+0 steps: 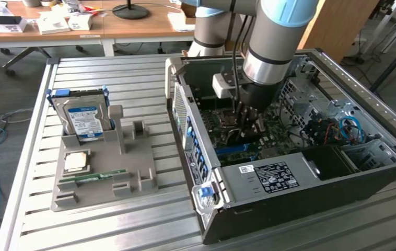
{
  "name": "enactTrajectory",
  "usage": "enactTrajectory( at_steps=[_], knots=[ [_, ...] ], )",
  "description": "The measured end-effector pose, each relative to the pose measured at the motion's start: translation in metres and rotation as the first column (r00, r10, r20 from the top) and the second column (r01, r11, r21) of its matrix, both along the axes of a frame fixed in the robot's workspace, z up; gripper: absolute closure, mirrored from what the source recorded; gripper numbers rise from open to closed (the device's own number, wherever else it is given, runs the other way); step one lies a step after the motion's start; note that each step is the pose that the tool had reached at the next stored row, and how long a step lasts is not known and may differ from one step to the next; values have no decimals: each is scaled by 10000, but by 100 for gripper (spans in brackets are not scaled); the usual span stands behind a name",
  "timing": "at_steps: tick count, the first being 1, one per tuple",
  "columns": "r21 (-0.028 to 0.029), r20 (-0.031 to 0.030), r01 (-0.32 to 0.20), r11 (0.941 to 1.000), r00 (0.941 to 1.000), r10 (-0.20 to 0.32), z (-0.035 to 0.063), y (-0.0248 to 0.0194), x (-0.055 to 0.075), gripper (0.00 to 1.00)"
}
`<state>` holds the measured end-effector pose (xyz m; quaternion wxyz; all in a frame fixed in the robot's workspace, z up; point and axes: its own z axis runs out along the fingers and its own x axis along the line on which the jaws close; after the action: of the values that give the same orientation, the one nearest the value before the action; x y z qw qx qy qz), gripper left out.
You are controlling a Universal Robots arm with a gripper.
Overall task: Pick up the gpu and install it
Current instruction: 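Insert the gpu into the slot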
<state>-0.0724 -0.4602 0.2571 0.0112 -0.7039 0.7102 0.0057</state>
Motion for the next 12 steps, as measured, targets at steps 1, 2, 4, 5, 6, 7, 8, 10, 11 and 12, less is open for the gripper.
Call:
enactTrajectory(
  at_steps=[1, 2, 4, 5, 6, 7, 8, 10, 11, 12],
  knots=[
    [-1, -1, 0, 10000, 10000, 0, -1, 0, -1, 73],
    [-2, -1, -2, 10000, 10000, 2, -3, 0, -1, 73],
    [1, 0, -1, 10000, 10000, 1, -10, 0, -1, 73],
    [2, 0, 0, 10000, 10000, 0, -14, 0, -2, 73],
    [0, 0, 0, 10000, 10000, 0, -16, 0, -2, 73],
    [0, -1, -1, 10000, 10000, 1, -18, 0, -2, 73],
    [0, -1, 0, 10000, 10000, 0, -19, 0, -2, 73],
    [-1, -1, 0, 10000, 10000, 0, -19, 0, -2, 73],
    [0, -1, 0, 10000, 10000, 0, -19, 0, -2, 73],
    [2, 0, 0, 10000, 10000, 0, -21, 0, -2, 73]
  ],
)
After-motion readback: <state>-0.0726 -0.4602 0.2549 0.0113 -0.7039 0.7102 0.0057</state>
